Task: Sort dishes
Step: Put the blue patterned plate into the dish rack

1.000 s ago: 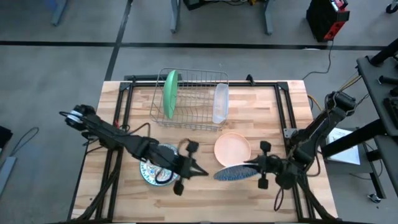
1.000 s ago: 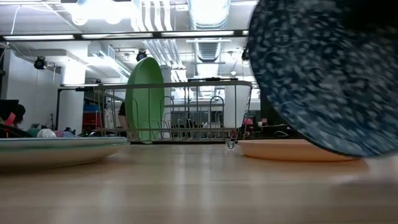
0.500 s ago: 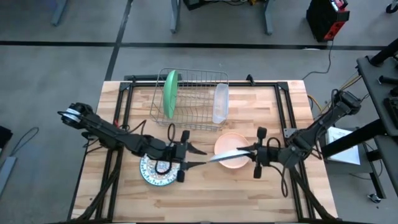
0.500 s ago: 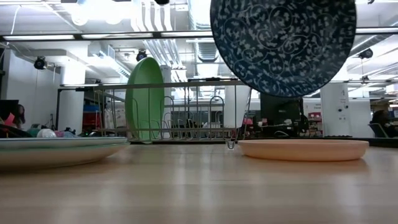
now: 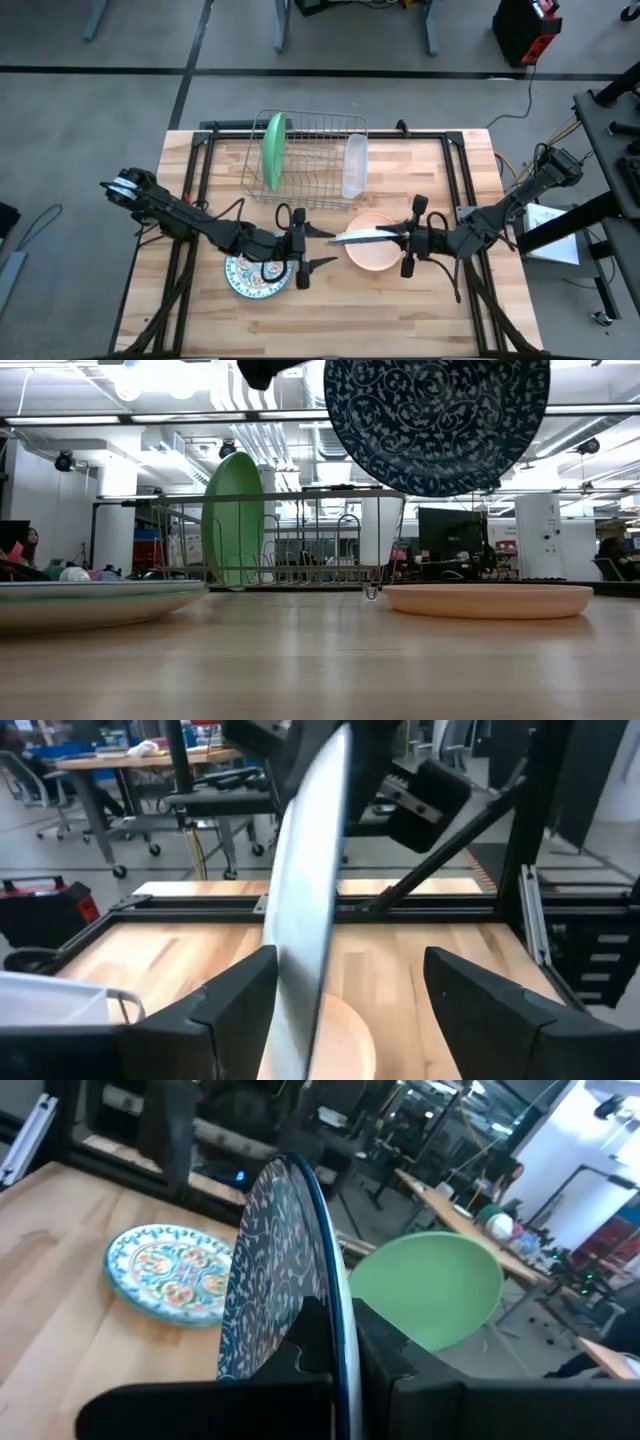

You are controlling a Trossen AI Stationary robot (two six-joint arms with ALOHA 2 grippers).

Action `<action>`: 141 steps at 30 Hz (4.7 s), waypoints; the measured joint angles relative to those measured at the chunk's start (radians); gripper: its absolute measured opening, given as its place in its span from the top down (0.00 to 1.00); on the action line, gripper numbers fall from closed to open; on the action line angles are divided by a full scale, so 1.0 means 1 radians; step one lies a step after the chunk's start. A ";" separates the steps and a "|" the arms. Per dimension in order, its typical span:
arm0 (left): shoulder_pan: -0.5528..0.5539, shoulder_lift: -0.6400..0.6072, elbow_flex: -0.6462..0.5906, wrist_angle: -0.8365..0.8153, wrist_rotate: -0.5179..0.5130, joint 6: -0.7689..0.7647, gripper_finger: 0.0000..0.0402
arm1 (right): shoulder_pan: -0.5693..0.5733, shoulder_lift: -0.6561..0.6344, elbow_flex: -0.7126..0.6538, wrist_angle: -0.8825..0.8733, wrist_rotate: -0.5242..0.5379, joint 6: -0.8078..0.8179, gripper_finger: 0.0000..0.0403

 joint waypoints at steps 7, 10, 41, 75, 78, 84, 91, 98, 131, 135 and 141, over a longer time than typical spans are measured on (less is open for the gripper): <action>0.012 0.050 0.000 0.073 -0.002 -0.031 0.41 | -0.043 0.014 0.000 0.116 -0.108 -0.040 1.00; 0.013 0.076 -0.001 0.126 -0.001 -0.017 0.43 | -0.055 0.038 0.000 0.153 -0.134 -0.064 1.00; 0.004 -0.053 -0.003 0.044 -0.318 0.192 0.94 | -0.068 -0.029 0.001 -0.051 0.235 0.318 0.61; 0.358 -0.154 -0.005 -0.134 -0.871 0.188 0.94 | -0.280 -0.100 0.000 -0.526 0.107 0.857 0.63; 0.367 -0.126 -0.005 -0.148 -0.899 0.169 0.94 | -0.294 -0.098 0.000 -0.527 0.104 0.856 0.63; 0.378 -0.066 -0.005 -0.146 -0.928 0.088 0.94 | -0.308 -0.098 0.000 -0.532 0.104 0.841 0.62; 0.382 0.019 -0.005 -0.144 -0.987 0.013 0.94 | -0.324 -0.098 0.000 -0.534 0.070 0.792 0.65; 0.386 0.104 0.008 -0.142 -1.073 -0.017 0.94 | -0.361 -0.098 0.000 -0.534 -0.014 0.741 0.67; 0.427 0.164 0.043 -0.148 -1.102 -0.026 0.94 | -0.379 -0.099 0.000 -0.576 -0.049 0.725 0.66; 0.427 0.166 0.043 -0.149 -1.101 -0.042 0.94 | -0.379 -0.099 0.000 -0.576 -0.049 0.725 0.67; 0.428 0.168 0.043 -0.152 -1.085 -0.059 0.94 | -0.379 -0.098 0.000 -0.576 -0.053 0.726 0.65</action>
